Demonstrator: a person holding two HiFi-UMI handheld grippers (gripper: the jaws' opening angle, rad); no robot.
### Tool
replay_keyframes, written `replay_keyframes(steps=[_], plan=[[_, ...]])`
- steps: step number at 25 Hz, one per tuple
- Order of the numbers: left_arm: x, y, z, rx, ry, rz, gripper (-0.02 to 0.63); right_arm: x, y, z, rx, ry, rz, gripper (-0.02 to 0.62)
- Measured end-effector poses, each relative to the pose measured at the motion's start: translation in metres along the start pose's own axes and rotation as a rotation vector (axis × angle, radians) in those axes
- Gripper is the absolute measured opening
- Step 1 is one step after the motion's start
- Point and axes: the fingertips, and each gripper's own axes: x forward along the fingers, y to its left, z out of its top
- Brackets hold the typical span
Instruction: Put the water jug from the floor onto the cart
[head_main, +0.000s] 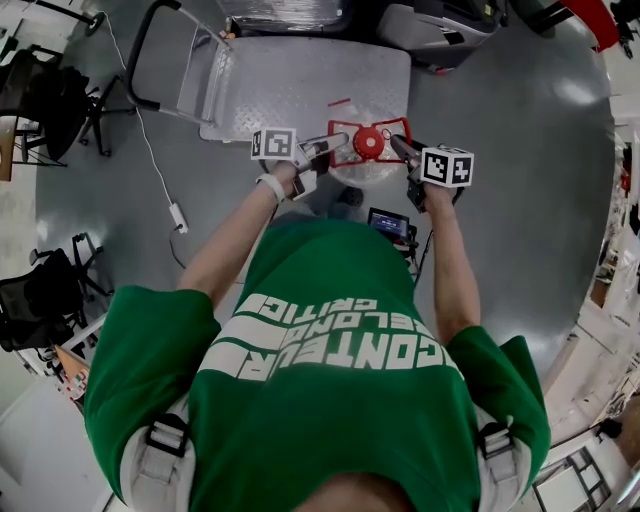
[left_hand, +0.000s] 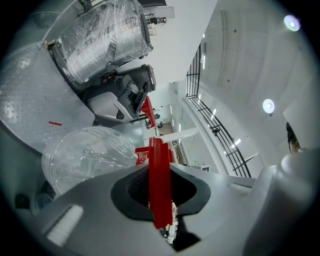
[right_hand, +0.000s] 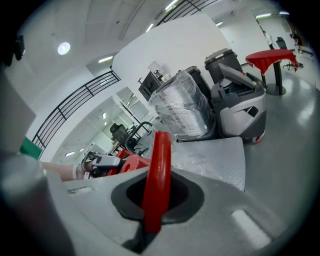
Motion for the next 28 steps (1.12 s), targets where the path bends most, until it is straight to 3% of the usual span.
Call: replay_keyframes(steps=[15, 28], plan=[[0.019, -0.002, 0.0, -0.003, 0.014, 0.002, 0.06, -0.01, -0.016, 0.007, 0.011, 0.002, 0.036, -0.003], [0.036, 0.01, 0.034, -0.033, 0.045, -0.015, 0.06, 0.002, -0.034, 0.033, 0.023, 0.023, 0.0, -0.003]])
